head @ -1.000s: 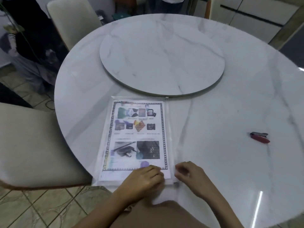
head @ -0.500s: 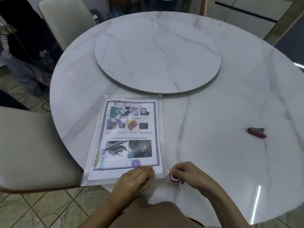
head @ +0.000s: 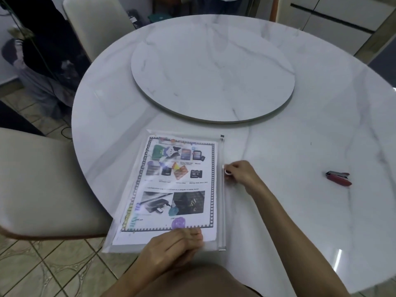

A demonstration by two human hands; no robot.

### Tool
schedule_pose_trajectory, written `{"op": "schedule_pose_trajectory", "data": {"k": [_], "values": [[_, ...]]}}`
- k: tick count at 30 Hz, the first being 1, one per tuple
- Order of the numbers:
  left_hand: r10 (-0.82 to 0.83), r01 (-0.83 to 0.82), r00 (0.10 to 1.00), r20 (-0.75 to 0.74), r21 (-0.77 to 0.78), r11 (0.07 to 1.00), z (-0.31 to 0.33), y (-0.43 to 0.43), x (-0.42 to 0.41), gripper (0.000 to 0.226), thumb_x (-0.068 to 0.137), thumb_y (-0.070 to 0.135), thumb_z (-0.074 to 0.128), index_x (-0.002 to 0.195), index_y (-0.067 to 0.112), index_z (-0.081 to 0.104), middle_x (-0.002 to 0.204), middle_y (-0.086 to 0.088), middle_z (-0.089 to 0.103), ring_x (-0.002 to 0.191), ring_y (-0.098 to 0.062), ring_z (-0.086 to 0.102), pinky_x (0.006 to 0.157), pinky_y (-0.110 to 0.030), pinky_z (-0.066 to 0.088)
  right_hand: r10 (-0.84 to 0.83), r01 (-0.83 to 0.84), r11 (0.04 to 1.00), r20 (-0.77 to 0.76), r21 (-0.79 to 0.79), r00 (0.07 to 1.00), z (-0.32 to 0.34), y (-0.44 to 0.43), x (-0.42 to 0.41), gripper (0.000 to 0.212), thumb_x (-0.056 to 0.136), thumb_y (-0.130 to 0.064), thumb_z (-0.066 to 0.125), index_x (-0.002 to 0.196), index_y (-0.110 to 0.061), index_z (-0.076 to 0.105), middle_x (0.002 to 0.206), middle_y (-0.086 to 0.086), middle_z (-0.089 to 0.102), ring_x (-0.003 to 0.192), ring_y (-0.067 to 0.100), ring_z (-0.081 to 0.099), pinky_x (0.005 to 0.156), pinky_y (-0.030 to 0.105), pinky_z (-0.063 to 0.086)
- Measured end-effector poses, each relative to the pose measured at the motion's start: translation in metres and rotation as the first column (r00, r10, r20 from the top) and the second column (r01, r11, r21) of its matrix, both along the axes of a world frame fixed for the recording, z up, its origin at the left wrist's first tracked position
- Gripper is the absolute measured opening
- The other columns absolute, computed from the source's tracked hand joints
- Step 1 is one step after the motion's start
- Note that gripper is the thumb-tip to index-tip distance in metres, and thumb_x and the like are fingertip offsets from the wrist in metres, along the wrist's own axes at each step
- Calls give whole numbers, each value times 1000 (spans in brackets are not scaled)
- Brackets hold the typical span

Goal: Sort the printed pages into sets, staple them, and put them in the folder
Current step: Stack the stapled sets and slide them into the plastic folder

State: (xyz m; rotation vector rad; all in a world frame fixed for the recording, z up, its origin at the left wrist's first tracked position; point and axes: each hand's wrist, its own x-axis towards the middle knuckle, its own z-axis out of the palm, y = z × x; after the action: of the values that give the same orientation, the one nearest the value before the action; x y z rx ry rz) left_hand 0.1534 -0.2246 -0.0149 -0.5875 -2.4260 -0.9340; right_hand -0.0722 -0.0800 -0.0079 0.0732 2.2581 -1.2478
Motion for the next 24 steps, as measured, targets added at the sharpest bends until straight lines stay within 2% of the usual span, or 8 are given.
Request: {"op": "schedule_pose_trajectory", "data": {"k": [4,9,13,15,17,20,22,24], "values": [[-25,25,998,57,8,1000,8,-1,3,16,81,14,70,97,12,72,109,4,69,107,-1,61,90,-19,49,-30,34,998,-63,60,998,0,-9,-34,21,91,-16,56,74,-2,59,56,2,52,41,6,48,34,7,31],[-76,67,978,196,51,996,19,-5,15,23,93,19,52,113,14,64,123,4,62,116,-2,56,98,-19,43,-116,115,993,-122,-12,986,1,-12,-74,26,92,-14,52,67,-10,57,62,0,54,57,11,52,49,16,36],[-79,72,976,203,42,997,20,-7,12,25,93,17,51,115,18,61,123,5,62,116,-2,55,99,-20,43,-161,148,986,-208,-75,965,3,-8,-83,16,91,-9,51,80,-6,62,65,-1,57,39,-4,54,42,4,36],[-122,131,967,224,-23,991,17,-6,7,25,95,15,46,117,19,59,123,5,62,118,0,53,100,-19,42,-175,160,984,-256,-79,951,3,-1,-84,13,90,-8,51,88,-6,64,67,-1,58,39,-7,54,44,3,37],[-142,161,955,261,-52,986,8,0,2,24,98,16,41,113,17,60,121,5,63,118,1,52,100,-18,42,-119,115,993,-254,-32,960,3,11,-82,16,90,-10,52,96,-6,66,77,3,64,52,-3,60,51,8,42],[-163,189,935,314,-54,980,-9,11,-8,20,92,18,53,111,21,60,123,11,55,119,6,48,99,-13,40,-68,83,995,-262,49,963,0,43,-78,21,90,-11,53,106,-6,65,94,9,67,80,15,62,63,20,45],[-173,198,914,366,-31,980,-19,14,-14,20,91,21,53,110,24,57,122,12,58,118,6,48,95,-12,43,-70,98,992,-294,81,953,3,69,-75,22,90,-10,52,109,-6,64,99,11,68,85,18,61,66,22,46],[-135,161,906,401,-32,987,-25,11,-18,19,93,28,47,110,27,56,120,10,61,116,4,52,89,-15,48,-43,105,982,-356,157,934,8,95,-74,23,90,-10,53,111,-6,63,104,14,68,93,22,62,78,25,46]]}}
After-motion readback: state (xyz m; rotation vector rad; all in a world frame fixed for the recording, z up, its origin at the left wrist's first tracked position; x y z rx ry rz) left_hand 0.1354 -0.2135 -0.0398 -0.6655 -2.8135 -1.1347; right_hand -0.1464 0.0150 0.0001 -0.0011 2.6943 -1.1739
